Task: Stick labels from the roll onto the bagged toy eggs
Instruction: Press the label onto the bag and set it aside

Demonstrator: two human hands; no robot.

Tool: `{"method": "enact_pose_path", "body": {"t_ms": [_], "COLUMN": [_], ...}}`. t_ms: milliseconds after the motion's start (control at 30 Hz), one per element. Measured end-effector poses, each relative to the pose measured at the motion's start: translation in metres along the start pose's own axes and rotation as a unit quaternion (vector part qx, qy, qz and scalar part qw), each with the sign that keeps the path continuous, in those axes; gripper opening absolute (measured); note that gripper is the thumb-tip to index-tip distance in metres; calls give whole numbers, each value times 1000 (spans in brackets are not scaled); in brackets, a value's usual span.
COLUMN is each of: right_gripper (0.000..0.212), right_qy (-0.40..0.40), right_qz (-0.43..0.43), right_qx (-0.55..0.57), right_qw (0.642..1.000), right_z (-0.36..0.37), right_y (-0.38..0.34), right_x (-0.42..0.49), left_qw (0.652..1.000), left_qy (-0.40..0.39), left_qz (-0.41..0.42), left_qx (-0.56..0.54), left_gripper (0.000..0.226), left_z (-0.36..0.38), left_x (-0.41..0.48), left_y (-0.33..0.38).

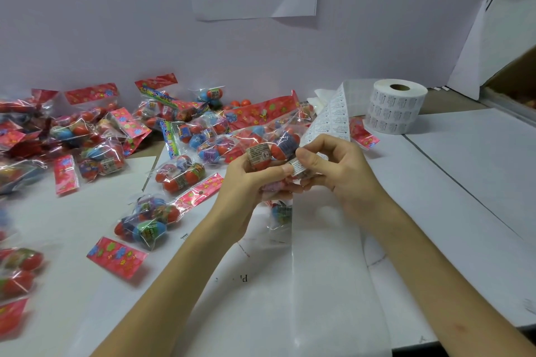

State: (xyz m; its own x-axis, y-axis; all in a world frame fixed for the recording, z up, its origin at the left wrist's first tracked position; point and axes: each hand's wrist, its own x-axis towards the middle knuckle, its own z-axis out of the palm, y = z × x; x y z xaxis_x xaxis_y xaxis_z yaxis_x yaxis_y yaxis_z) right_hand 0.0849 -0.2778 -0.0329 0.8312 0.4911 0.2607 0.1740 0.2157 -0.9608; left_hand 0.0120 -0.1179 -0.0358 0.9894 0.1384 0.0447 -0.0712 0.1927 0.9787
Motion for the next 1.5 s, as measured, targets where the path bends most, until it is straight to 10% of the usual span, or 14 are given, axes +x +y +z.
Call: {"method": "enact_pose_path", "body": {"t_ms": [1500], "right_gripper": [15], "right_qy": [-37], "right_qz": [42], "right_qx": [20], "right_qw": [998], "right_z": [-8], "right_y": [4], "right_x": [3], "left_qw": [997], "left_qy": [-19], "left_qz": [-63], "left_qx": [-52], "left_gripper": [44], "left_z": [-9], "left_x": [4], "left_y": [-2]}}
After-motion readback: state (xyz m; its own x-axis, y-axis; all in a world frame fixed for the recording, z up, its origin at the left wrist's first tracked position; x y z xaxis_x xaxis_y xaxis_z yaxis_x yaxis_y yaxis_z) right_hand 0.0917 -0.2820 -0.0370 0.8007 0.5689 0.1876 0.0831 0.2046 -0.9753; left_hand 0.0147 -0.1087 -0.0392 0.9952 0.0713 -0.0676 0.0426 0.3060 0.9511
